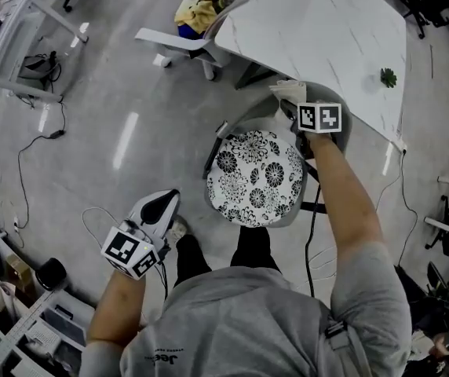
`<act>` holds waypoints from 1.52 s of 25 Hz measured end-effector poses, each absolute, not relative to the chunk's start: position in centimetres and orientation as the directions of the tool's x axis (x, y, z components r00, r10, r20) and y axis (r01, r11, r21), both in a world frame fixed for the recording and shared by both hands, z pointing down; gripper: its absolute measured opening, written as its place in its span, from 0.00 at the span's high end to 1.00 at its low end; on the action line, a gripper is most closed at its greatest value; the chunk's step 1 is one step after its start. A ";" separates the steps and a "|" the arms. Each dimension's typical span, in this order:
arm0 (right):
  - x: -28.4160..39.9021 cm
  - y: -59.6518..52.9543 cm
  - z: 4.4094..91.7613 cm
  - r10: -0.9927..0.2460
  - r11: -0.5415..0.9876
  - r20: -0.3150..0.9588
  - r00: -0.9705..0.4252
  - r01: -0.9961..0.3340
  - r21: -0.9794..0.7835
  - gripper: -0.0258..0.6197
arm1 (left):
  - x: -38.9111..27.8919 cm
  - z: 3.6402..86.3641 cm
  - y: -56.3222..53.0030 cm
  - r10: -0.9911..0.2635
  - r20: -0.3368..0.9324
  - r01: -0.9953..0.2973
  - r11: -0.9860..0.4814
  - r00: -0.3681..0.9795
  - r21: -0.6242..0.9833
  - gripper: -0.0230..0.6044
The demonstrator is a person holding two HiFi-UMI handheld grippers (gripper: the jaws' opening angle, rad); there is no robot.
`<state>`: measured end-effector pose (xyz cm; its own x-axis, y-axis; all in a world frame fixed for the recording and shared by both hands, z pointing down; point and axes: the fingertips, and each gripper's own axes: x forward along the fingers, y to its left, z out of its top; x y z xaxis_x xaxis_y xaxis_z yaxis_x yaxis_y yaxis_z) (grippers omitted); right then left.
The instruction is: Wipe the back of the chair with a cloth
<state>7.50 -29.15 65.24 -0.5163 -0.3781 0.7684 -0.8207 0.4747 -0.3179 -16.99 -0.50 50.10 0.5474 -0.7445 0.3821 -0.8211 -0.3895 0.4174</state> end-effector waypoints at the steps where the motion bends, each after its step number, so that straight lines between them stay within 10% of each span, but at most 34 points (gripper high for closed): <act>1: 7.6 -29.4 65.3 -0.377 0.455 0.763 -0.525 -0.823 -0.341 0.81 | -16.9 50.3 -0.6 -0.742 0.384 -0.819 -0.388 0.550 0.424 0.87; 26: 28.3 -25.7 63.6 -0.533 -0.056 0.730 -0.427 -0.843 -0.535 0.81 | -11.5 48.4 -3.7 -0.694 0.361 -0.770 -0.461 0.623 0.442 0.87; 38: 9.4 -24.5 64.9 -0.288 0.566 0.759 -0.584 -0.743 -0.357 0.81 | -12.4 49.4 -2.4 -0.700 0.368 -0.776 -0.440 0.612 0.453 0.87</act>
